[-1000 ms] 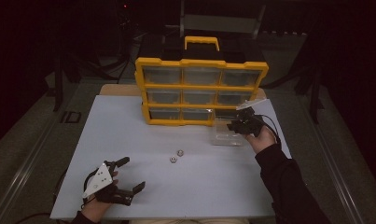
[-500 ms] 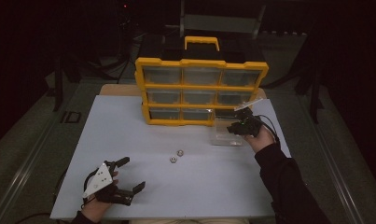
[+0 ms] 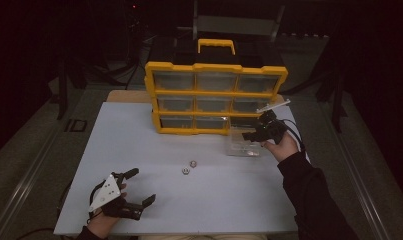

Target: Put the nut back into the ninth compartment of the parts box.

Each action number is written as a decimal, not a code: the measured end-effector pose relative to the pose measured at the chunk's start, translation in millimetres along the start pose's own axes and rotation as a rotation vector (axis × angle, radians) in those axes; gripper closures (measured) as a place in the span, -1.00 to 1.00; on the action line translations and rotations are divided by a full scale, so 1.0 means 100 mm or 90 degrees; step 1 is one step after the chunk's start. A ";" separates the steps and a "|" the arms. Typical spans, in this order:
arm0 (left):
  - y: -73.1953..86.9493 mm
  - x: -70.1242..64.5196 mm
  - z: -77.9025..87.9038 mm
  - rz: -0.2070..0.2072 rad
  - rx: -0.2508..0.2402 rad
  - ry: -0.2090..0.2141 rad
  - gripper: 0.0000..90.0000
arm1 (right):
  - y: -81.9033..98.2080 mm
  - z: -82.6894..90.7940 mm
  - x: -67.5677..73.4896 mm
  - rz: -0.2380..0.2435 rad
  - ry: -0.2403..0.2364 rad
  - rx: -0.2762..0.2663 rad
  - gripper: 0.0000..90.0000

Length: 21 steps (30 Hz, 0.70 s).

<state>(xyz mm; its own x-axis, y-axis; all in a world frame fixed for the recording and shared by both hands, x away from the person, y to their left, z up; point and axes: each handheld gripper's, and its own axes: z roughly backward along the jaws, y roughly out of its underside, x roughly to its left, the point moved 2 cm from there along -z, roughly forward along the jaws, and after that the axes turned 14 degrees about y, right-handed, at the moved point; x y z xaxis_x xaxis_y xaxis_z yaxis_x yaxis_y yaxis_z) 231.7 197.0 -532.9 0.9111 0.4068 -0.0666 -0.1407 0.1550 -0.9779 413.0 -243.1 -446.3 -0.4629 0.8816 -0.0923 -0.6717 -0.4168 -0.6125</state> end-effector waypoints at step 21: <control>0.00 0.00 0.00 0.002 -0.002 0.000 -1.00 | -0.20 0.21 0.45 0.076 -0.078 -0.034 -0.71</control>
<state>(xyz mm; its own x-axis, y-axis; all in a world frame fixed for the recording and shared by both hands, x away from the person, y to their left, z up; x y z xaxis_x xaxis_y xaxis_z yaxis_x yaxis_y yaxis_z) 231.5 196.9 -532.6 0.9109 0.4067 -0.0692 -0.1419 0.1514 -0.9782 393.4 -199.7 -421.5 -0.6071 0.7912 -0.0731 -0.5772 -0.5024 -0.6437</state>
